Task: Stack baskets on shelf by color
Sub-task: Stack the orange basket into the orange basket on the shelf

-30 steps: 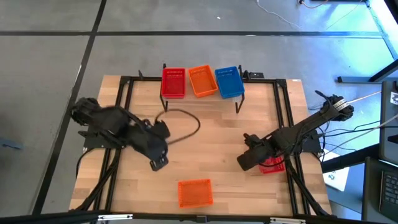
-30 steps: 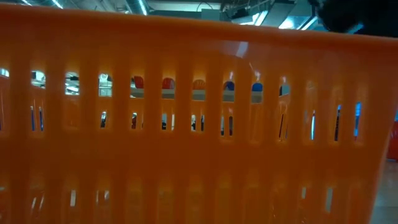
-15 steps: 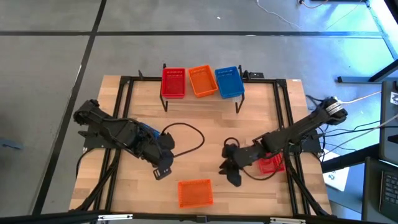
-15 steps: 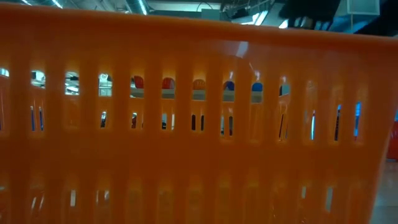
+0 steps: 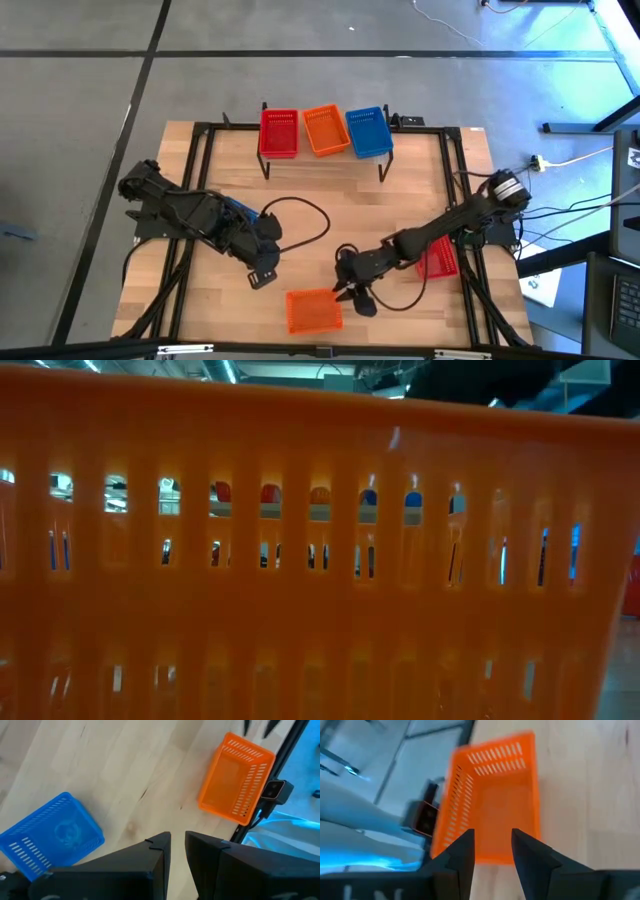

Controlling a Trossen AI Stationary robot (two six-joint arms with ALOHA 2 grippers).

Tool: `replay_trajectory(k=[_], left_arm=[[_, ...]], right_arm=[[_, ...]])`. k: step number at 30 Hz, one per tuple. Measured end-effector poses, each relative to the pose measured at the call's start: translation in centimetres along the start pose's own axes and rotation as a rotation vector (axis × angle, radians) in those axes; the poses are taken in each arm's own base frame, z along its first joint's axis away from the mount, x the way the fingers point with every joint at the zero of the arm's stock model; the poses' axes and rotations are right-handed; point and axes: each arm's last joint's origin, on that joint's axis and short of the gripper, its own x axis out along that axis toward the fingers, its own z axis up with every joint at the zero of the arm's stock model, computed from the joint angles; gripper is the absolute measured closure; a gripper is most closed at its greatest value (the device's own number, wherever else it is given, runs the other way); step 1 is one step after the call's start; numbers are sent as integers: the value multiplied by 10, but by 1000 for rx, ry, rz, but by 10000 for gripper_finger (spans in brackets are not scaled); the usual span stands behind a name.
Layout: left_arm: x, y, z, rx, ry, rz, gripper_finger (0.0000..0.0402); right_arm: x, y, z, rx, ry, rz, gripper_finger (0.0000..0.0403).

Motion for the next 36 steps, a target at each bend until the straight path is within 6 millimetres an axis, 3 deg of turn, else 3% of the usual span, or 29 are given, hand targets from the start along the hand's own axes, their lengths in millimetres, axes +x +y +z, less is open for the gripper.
replay_trajectory(k=[21, 36], left_arm=[[0, -3, 2, -16, -17, -27, 353], [0, -3, 2, -16, -20, -32, 353]], right_arm=[[33, -25, -22, -86, 64, -134, 277], [32, -35, -13, -46, 43, -89, 276]])
